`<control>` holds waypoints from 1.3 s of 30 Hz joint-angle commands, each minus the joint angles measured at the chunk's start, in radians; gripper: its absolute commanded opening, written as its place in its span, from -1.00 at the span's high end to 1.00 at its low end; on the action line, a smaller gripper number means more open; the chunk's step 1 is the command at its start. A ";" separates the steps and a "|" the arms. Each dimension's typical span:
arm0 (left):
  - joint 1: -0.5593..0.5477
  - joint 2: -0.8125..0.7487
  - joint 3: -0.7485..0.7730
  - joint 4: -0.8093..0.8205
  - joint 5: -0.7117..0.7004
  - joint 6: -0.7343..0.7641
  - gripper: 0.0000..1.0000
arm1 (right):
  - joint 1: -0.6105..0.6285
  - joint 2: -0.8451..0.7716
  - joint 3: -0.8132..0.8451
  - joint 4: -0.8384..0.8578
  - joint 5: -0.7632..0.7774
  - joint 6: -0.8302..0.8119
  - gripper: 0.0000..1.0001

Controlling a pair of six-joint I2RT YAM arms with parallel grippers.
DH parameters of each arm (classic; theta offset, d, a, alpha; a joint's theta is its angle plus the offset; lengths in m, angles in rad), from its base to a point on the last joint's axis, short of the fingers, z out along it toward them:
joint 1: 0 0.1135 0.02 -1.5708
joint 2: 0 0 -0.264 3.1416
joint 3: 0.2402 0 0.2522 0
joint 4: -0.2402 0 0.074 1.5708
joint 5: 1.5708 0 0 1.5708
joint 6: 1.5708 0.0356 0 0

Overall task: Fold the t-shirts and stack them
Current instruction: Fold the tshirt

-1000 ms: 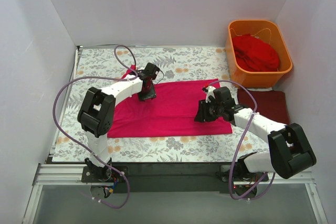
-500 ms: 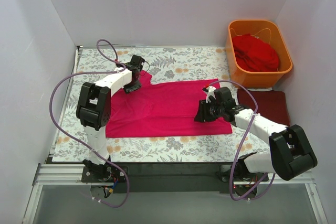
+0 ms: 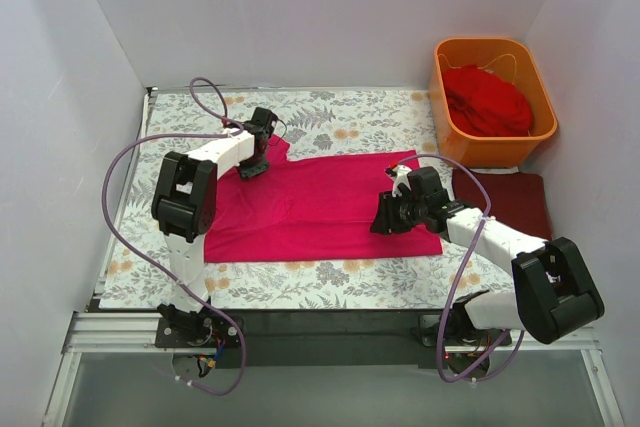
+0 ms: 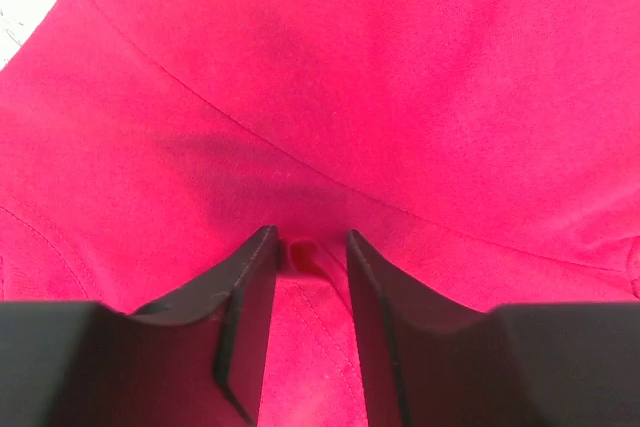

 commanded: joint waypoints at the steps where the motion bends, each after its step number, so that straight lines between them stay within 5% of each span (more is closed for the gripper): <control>1: 0.004 -0.002 0.037 0.000 -0.032 0.006 0.40 | 0.006 0.004 0.001 0.022 -0.021 -0.009 0.10; 8: 0.003 -0.020 0.031 0.032 -0.018 0.046 0.85 | 0.006 0.017 0.004 0.022 -0.023 -0.007 0.10; 20: -0.013 -0.045 0.040 0.083 0.016 0.114 0.93 | 0.006 0.029 0.004 0.024 -0.023 -0.006 0.10; 28: -0.013 -0.054 0.040 0.104 0.031 0.114 0.46 | 0.006 0.034 0.029 0.018 -0.009 -0.024 0.08; 33: -0.011 -0.109 0.063 0.123 0.048 0.118 -0.03 | 0.006 0.044 0.104 -0.025 0.121 -0.102 0.06; 39: 0.091 -0.203 0.022 0.176 0.069 0.122 -0.09 | -0.029 0.125 0.272 -0.064 0.370 -0.217 0.06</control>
